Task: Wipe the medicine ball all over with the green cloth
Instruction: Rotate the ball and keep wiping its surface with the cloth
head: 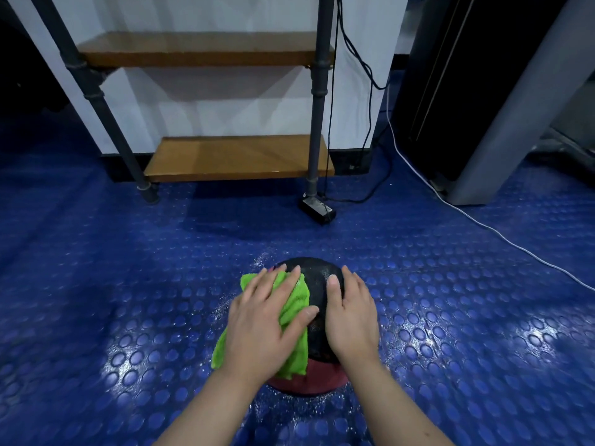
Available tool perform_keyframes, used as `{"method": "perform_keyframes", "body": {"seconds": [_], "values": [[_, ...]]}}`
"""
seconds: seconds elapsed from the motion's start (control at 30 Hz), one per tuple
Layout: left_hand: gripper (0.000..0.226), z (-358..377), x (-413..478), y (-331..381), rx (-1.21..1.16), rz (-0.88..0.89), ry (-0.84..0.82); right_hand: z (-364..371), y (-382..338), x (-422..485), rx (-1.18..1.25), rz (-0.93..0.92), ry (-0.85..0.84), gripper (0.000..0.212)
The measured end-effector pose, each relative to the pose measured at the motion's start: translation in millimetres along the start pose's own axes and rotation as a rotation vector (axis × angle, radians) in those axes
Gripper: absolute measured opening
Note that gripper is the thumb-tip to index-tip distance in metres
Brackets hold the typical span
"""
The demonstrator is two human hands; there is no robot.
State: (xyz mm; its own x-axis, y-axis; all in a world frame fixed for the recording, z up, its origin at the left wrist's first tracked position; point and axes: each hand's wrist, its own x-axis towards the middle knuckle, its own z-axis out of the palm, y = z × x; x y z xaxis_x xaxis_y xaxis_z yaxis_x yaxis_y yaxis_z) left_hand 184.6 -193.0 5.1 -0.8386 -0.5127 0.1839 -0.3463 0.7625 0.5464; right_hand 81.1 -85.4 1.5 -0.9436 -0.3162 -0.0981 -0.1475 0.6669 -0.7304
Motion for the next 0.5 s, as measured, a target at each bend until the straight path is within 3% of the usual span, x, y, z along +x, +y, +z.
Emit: {"method": "perform_keyframes", "body": {"seconds": [0.07, 0.17, 0.33, 0.5], "values": [[0.058, 0.4, 5.9, -3.1, -0.060, 0.029, 0.061, 0.2, 1.6, -2.0, 0.009, -0.021, 0.012, 0.058], [0.054, -2.9, 26.6, -2.3, -0.086, 0.046, 0.038, 0.3, 3.2, -7.3, -0.001, -0.055, 0.044, 0.058], [0.041, -11.4, 65.8, 9.3, -0.001, -0.166, -0.072, 2.9, 1.0, -16.2, -0.020, -0.091, 0.053, 0.080], [0.048, 3.9, 4.8, 11.9, -0.037, 0.133, 0.104, -5.7, 5.8, -5.3, 0.044, -0.016, 0.015, 0.062]]}}
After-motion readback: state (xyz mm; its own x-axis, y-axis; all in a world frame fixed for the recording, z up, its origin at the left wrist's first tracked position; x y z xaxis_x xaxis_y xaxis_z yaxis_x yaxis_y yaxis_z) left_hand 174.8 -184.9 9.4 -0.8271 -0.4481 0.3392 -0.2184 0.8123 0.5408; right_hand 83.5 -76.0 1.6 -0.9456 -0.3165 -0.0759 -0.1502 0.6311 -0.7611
